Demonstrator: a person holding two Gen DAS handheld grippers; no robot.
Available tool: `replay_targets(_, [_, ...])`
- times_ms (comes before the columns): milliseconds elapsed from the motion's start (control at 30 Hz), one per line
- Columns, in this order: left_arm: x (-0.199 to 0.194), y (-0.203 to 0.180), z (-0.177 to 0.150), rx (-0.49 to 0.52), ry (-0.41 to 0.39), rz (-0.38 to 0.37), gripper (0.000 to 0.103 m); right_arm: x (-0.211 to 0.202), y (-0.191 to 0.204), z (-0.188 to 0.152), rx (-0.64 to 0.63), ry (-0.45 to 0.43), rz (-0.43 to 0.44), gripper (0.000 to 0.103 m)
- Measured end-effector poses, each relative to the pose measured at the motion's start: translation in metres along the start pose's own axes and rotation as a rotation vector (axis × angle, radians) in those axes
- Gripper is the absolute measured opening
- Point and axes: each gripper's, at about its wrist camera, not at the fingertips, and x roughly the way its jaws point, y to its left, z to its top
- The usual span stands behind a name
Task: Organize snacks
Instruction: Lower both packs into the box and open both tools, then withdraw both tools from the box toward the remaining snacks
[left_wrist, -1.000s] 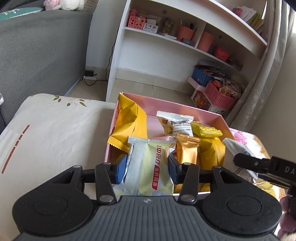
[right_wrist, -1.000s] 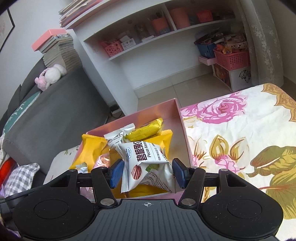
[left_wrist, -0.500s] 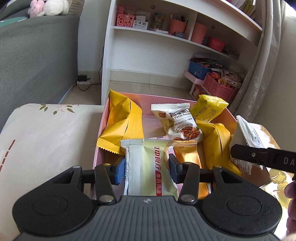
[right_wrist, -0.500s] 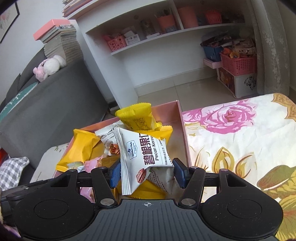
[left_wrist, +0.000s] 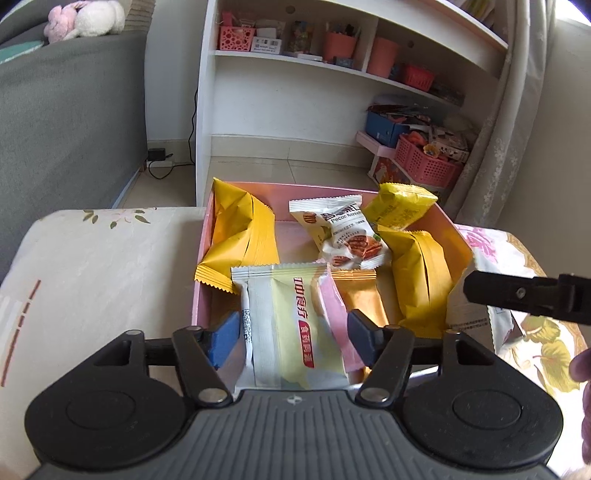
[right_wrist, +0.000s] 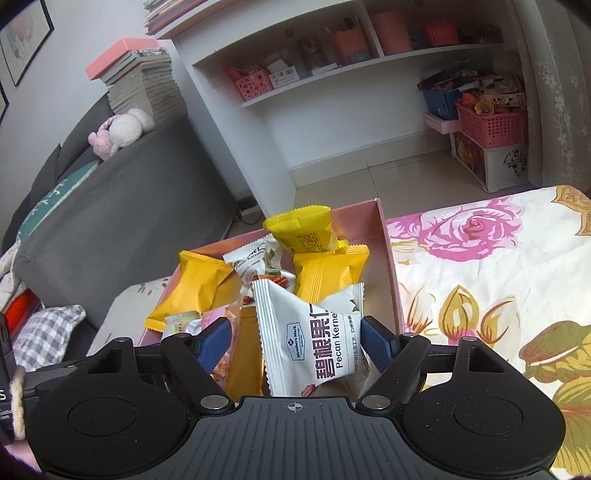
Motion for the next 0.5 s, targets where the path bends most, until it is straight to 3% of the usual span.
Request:
replay_targets(133, [-0.010, -0.001, -0.002, 0.003, 0.018, 0.005, 0.072, -0.015, 0.000, 0.000, 0.005, -0.015, -0.007, 0.085])
replay_targets(367, [-0.036, -0.005, -0.004, 0.011, 0.054, 0.006, 0.094, -0.040, 0.005, -0.004, 0.022, 0.006, -0.034, 0.091])
replay_targets(500, [-0.052, -0.007, -0.013, 0.049, 0.062, 0.029, 0.099, -0.048, 0.014, -0.013, 0.008, 0.042, -0.029, 0.094])
